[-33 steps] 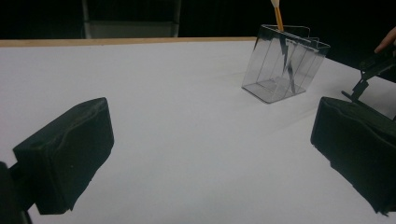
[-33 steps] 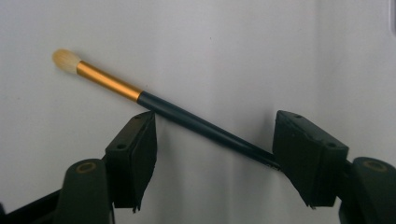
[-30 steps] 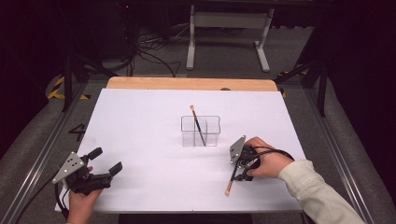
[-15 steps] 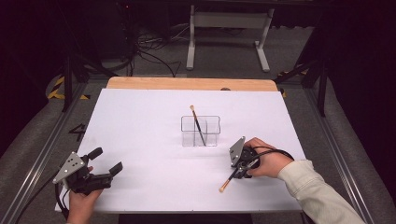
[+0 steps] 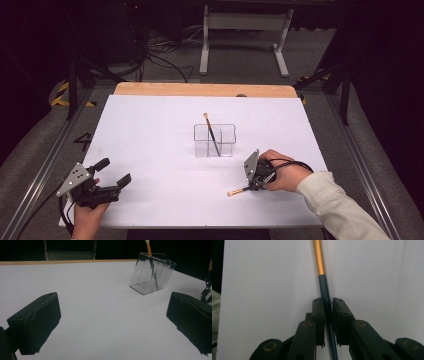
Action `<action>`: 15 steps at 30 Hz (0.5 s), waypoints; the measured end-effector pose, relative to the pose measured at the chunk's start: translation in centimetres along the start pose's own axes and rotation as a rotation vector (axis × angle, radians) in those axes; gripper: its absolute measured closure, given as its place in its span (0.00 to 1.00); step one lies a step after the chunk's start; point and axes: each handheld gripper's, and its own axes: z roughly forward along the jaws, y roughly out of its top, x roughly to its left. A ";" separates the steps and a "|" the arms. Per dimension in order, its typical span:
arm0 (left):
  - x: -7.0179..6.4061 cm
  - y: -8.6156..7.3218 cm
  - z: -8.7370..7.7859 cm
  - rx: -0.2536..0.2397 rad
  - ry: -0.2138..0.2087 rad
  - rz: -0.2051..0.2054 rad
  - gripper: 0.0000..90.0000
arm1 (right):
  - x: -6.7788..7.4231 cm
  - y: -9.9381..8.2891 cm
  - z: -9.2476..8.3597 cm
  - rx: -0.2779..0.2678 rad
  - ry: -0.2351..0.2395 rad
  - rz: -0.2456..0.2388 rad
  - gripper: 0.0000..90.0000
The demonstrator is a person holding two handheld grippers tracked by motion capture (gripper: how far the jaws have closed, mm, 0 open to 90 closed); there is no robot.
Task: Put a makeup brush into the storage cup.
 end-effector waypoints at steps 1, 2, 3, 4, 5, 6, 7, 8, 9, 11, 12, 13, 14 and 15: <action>0.0 0.0 0.0 0.000 -0.001 0.000 0.00 | 0.0 0.0 0.0 0.000 0.002 0.000 0.92; 0.0 0.0 0.0 0.000 0.000 -0.001 0.00 | 0.0 0.0 0.0 0.001 0.004 0.001 0.93; 0.0 0.0 0.0 0.000 0.000 -0.001 0.00 | 0.0 0.0 0.0 0.001 0.004 0.001 0.93; 0.0 0.0 0.0 0.000 -0.001 0.000 0.00 | 0.0 0.0 0.0 0.004 0.004 0.001 0.93; 0.0 0.0 0.0 0.000 0.000 0.000 0.00 | 0.0 0.0 0.0 0.004 0.004 0.002 0.93; 0.0 0.0 0.0 0.000 0.000 0.000 0.00 | 0.0 0.0 0.0 0.004 0.004 0.002 0.93; 0.0 0.0 0.0 0.000 0.000 -0.001 0.00 | 0.0 0.0 0.0 0.006 0.006 0.003 0.93; 0.0 0.0 0.0 0.000 0.000 -0.001 0.00 | 0.0 0.0 0.0 0.008 0.005 0.008 0.93; 0.0 0.0 0.0 0.002 0.000 0.002 0.00 | 0.0 0.0 0.0 0.008 0.006 0.008 0.93; 0.0 0.0 0.0 0.001 -0.002 0.002 0.00 | 0.1 0.1 0.0 0.011 0.001 0.009 0.93; 0.0 0.0 0.0 0.001 -0.002 0.002 0.00 | 0.1 0.1 0.0 0.011 0.001 0.010 0.93; 0.0 0.0 0.1 0.000 -0.001 0.002 0.00 | 0.1 0.2 0.0 0.013 0.000 0.011 0.93; 0.0 0.0 0.1 0.000 -0.001 0.000 0.00 | 0.1 0.2 0.0 0.014 -0.001 0.011 0.93; 0.0 0.0 0.0 -0.001 -0.003 -0.001 0.00 | 0.1 0.2 0.0 0.014 -0.002 0.013 0.93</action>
